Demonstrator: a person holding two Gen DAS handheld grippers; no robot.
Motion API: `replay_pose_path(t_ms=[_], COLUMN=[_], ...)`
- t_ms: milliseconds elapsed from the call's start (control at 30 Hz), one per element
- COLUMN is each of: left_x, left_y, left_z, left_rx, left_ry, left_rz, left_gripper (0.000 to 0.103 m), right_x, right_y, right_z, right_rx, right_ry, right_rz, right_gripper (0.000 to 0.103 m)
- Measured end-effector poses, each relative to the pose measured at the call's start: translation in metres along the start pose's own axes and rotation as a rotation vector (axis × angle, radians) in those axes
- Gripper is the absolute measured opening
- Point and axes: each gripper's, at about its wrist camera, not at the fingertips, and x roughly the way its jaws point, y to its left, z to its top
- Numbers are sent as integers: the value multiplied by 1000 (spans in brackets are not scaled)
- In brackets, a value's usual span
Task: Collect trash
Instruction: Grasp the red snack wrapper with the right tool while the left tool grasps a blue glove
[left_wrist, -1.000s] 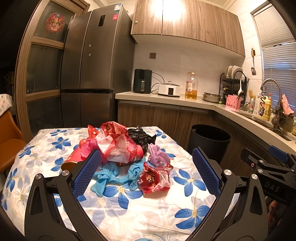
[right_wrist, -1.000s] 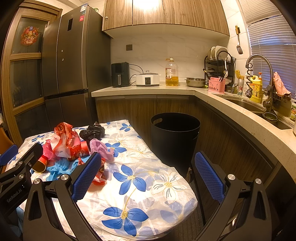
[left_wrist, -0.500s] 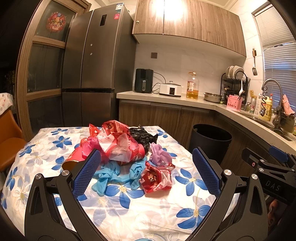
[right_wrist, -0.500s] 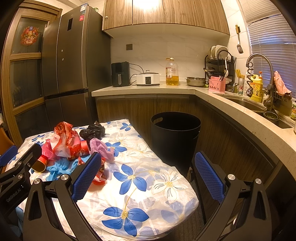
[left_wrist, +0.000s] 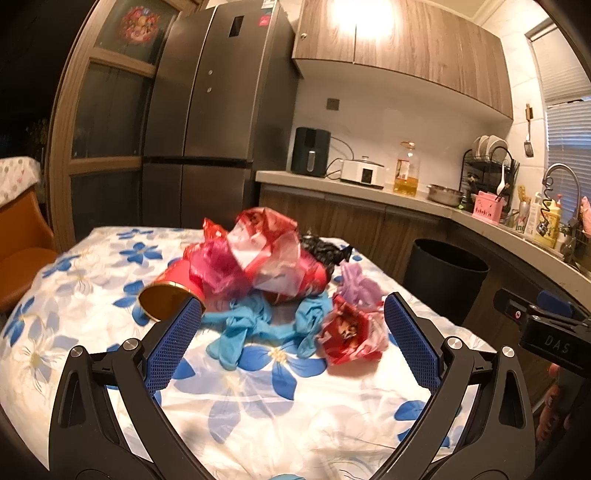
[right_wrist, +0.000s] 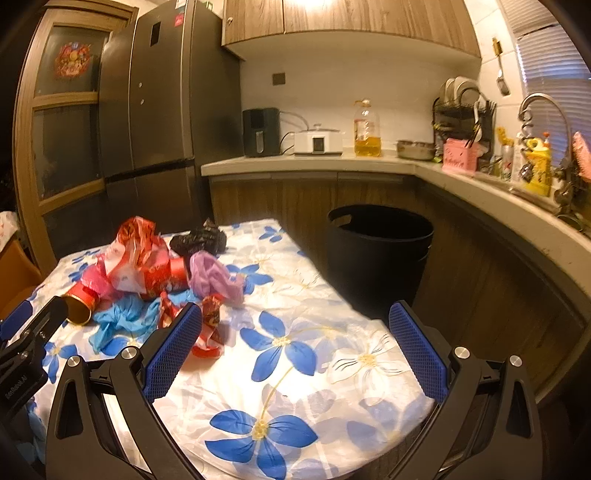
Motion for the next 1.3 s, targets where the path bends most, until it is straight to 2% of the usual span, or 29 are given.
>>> replay_pose_path(t_ms=[233,300,467,833,933,1000,1100,1200,1300], left_x=[20,23,35,58,63,67,71,74,78], left_y=[25,29,31,33,34,32,31,26,18], left_z=[-10,-10,-7,-5,-5,-6,-7,-7,-6], left_rx=[-46,-59,-52,-55,-64,-60,-60,-55,-44], left_ry=[26,26,24,26,31,35,41,46,50], left_rz=[39,45,65,80,77,75,69,57,35], left_gripper=[92,92,92,86,85,84,82,78,77], right_x=[24,32,61,107,116,121,121,117,107], right_y=[6,11,32,58,61,62,63,58,48], right_z=[-9,-12,-20,-30,-34,-38,-40,-40,-36], right_rx=[10,11,11,6,1,-9,-29,-33,-20], right_ry=[9,7,46,103,129,144,137,122,101], right_rz=[84,121,223,324,340,350,362,365,360], right_gripper=[98,92,90,61,47,31,18,10,9])
